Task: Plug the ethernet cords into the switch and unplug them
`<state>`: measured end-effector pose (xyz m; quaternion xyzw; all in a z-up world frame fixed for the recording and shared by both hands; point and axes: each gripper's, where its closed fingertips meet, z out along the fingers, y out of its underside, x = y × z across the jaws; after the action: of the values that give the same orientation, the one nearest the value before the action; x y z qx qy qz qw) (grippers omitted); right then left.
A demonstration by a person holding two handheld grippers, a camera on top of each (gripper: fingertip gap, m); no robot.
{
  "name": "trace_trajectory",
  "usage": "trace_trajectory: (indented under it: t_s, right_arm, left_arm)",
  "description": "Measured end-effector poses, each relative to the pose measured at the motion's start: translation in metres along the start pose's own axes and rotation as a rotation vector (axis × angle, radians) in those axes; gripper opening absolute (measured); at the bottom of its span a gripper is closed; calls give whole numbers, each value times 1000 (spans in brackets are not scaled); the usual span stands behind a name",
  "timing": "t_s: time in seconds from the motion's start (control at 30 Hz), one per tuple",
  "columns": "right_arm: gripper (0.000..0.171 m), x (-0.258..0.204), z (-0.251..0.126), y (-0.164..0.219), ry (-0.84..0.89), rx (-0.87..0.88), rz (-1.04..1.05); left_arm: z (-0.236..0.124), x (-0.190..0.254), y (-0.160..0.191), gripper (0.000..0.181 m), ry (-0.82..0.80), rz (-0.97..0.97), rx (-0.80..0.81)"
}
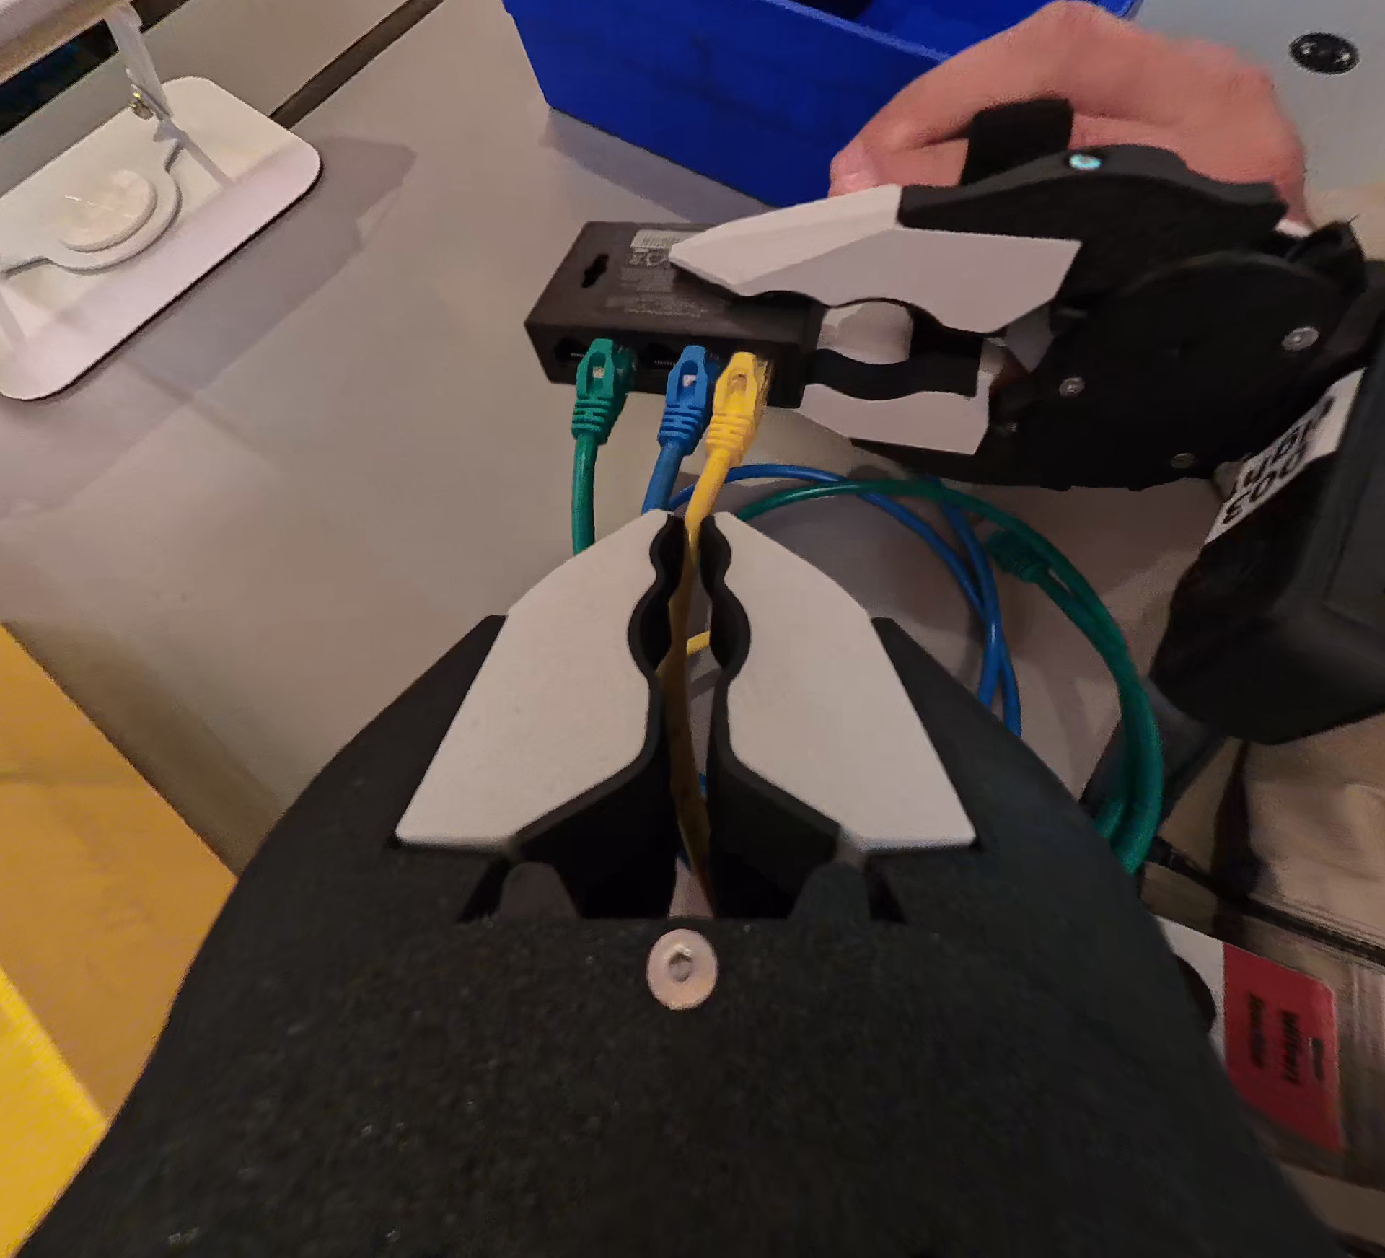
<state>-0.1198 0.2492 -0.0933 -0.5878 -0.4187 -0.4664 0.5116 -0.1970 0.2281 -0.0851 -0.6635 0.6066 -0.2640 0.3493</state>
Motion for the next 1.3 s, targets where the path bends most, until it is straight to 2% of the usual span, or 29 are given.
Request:
trace_trajectory:
  t_s: [0.27,0.47,0.7,0.73,0.77,0.8,0.83,0.87,0.93,0.97,1.07,1.17,1.3]
  right_arm:
    - [27,-2,-4,-3,-9,60,-4]
    - [25,-8,-2,-1,-56,33,0]
    - [24,-14,-1,4,-79,-29,-21]
    - [24,-16,-1,0,-90,-24,-12]
    - [25,-21,-10,-29,-115,116,-8]
    - [28,-28,-11,-35,-136,33,13]
    - [26,-32,-8,-38,-150,39,14]
    - [26,-20,-8,-38,-92,83,-12]
    - [26,-15,2,-6,-171,-38,149]
    - [26,-10,5,7,-141,-64,159]
    - [26,-12,6,6,-124,-61,107]
    - [26,-7,8,4,-93,-61,93]
    - [26,-7,7,3,-73,-46,66]
  left_arm:
    - [2,1,1,5,-25,24,-20]
    - [4,0,3,5,-42,30,-29]
    - [8,6,-4,4,-140,213,9]
    - [9,13,-8,3,-116,225,41]
    - [13,30,-14,2,-40,213,86]
    - [17,37,-15,2,-39,227,87]
    - [16,25,-15,1,-152,292,74]
    - [6,10,-19,0,-240,303,95]
    - [-17,-7,-27,0,-250,237,138]
    - [-25,-18,-28,0,-271,219,142]
    - [-26,-21,-26,0,-129,82,181]
    - [-18,-4,-24,0,-9,52,196]
    - [-5,-3,-8,13,-6,72,100]
